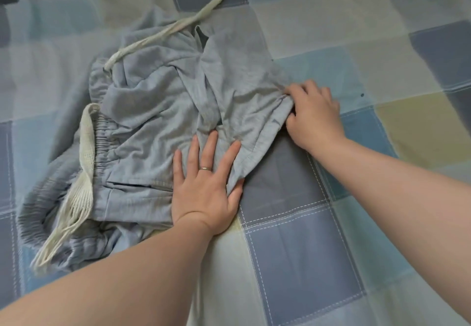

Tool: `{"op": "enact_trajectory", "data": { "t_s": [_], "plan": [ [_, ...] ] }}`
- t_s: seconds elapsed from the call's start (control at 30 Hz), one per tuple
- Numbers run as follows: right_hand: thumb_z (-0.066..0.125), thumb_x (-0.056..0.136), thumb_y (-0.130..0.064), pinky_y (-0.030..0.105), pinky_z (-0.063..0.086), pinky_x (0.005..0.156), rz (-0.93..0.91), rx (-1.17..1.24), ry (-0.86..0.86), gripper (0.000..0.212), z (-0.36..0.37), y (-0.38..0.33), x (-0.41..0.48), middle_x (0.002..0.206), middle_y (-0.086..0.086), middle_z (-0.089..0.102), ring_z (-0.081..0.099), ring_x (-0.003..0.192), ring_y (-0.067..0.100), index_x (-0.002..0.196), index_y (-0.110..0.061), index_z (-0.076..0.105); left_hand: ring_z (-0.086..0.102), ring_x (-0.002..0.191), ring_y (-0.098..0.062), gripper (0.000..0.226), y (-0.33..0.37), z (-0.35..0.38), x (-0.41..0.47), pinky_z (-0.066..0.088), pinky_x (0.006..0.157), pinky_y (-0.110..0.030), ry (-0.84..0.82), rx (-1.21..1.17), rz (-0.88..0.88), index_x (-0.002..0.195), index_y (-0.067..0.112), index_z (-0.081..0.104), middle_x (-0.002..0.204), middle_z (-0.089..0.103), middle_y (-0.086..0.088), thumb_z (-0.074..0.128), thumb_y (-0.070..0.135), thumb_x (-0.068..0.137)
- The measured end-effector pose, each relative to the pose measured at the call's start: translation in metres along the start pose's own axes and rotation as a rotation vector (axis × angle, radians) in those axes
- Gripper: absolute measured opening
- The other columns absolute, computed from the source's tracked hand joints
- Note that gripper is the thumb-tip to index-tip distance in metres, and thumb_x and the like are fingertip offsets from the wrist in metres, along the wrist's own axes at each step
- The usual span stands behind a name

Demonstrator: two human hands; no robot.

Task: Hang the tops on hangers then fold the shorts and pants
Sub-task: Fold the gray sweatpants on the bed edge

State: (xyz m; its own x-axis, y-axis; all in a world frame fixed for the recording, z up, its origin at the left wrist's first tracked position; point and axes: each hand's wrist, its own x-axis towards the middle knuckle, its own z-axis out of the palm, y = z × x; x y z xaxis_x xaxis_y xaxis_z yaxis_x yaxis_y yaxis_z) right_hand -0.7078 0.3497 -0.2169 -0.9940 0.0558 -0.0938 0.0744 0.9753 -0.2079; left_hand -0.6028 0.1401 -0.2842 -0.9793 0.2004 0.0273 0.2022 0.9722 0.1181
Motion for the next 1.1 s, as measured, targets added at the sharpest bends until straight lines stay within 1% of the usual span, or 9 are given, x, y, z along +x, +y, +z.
{"op": "enact_trajectory", "data": {
  "t_s": [0.1, 0.23, 0.4, 0.57, 0.67, 0.8, 0.93, 1.03, 1.1],
  "plan": [
    [0.046, 0.091, -0.005, 0.043, 0.035, 0.085, -0.028, -0.047, 0.053, 0.024, 0.002, 0.008, -0.004, 0.117, 0.015, 0.054, 0.048, 0.108, 0.038, 0.112, -0.009, 0.058, 0.008, 0.152, -0.033, 0.067, -0.001, 0.0, 0.0, -0.001, 0.121, -0.054, -0.007, 0.02, -0.003, 0.156, 0.044, 0.021, 0.167, 0.016, -0.001, 0.029, 0.06, 0.091],
    [0.046, 0.094, -0.011, 0.042, 0.031, 0.07, -0.04, -0.02, 0.05, 0.004, 0.002, 0.02, -0.035, 0.104, 0.02, 0.06, 0.055, 0.095, 0.043, 0.095, -0.01, 0.05, 0.002, 0.153, -0.031, 0.064, 0.0, -0.001, -0.001, -0.007, 0.121, -0.052, -0.03, 0.006, -0.016, 0.156, 0.048, 0.011, 0.168, 0.008, 0.001, 0.021, 0.06, 0.094],
    [0.051, 0.099, -0.025, 0.038, 0.031, 0.064, 0.056, 0.018, 0.018, 0.011, 0.012, 0.031, -0.109, 0.097, 0.023, 0.065, 0.058, 0.088, 0.045, 0.103, -0.015, 0.054, 0.001, 0.154, -0.027, 0.057, -0.001, -0.001, -0.001, -0.008, 0.121, -0.05, -0.018, -0.04, -0.047, 0.152, 0.054, 0.013, 0.168, 0.006, 0.008, 0.013, 0.059, 0.095],
    [0.053, 0.1, -0.039, 0.038, 0.03, 0.061, 0.04, 0.108, 0.035, 0.025, 0.024, 0.014, -0.206, 0.087, 0.017, 0.064, 0.055, 0.079, 0.042, 0.084, -0.022, 0.045, 0.009, 0.154, -0.022, 0.055, -0.002, -0.011, -0.019, 0.003, 0.124, -0.049, 0.012, -0.061, 0.126, 0.151, 0.047, 0.031, 0.167, 0.017, 0.008, 0.014, 0.052, 0.099],
    [0.051, 0.101, -0.042, 0.038, 0.031, 0.061, 0.05, 0.12, -0.008, 0.026, 0.019, 0.011, -0.261, 0.087, 0.016, 0.065, 0.057, 0.083, 0.042, 0.088, -0.019, 0.053, 0.009, 0.154, -0.017, 0.051, -0.003, -0.016, -0.071, 0.004, 0.124, -0.046, -0.04, -0.113, 0.167, 0.152, 0.046, 0.03, 0.166, 0.02, 0.01, 0.023, 0.046, 0.101],
    [0.053, 0.099, -0.047, 0.038, 0.034, 0.058, 0.096, 0.163, -0.064, 0.034, -0.013, 0.019, -0.344, 0.08, 0.009, 0.063, 0.055, 0.079, 0.039, 0.083, -0.017, 0.052, 0.011, 0.154, -0.013, 0.051, 0.013, -0.035, -0.18, 0.0, 0.123, -0.041, -0.157, -0.273, 0.083, 0.151, 0.047, 0.034, 0.164, 0.022, 0.015, 0.041, 0.03, 0.103],
    [0.063, 0.095, -0.034, 0.041, 0.042, 0.061, 0.121, 0.321, -0.058, 0.02, -0.058, 0.026, -0.444, 0.082, 0.011, 0.069, 0.059, 0.082, 0.04, 0.089, -0.015, 0.066, 0.025, 0.15, -0.016, 0.043, 0.035, -0.093, -0.277, 0.016, 0.122, -0.047, -0.378, -0.471, 0.066, 0.142, 0.042, 0.05, 0.157, 0.039, 0.011, 0.042, 0.025, 0.104],
    [0.063, 0.095, -0.02, 0.039, 0.033, 0.061, 0.154, 0.439, -0.027, 0.012, -0.12, 0.022, -0.535, 0.085, 0.015, 0.07, 0.06, 0.083, 0.04, 0.09, -0.012, 0.069, 0.051, 0.132, -0.025, 0.035, 0.068, -0.183, -0.352, 0.039, 0.109, -0.044, -0.333, -0.572, 0.001, 0.134, 0.035, 0.06, 0.14, 0.059, -0.001, 0.045, 0.023, 0.105],
    [0.061, 0.092, -0.01, 0.034, 0.025, 0.064, 0.176, 0.521, -0.023, 0.01, -0.172, 0.016, -0.598, 0.089, 0.017, 0.068, 0.059, 0.086, 0.038, 0.09, -0.007, 0.07, 0.058, 0.122, -0.03, 0.035, 0.094, -0.254, -0.399, 0.046, 0.101, -0.041, -0.282, -0.635, -0.096, 0.132, 0.033, 0.061, 0.132, 0.065, -0.006, 0.044, 0.02, 0.104]
  ]
}}
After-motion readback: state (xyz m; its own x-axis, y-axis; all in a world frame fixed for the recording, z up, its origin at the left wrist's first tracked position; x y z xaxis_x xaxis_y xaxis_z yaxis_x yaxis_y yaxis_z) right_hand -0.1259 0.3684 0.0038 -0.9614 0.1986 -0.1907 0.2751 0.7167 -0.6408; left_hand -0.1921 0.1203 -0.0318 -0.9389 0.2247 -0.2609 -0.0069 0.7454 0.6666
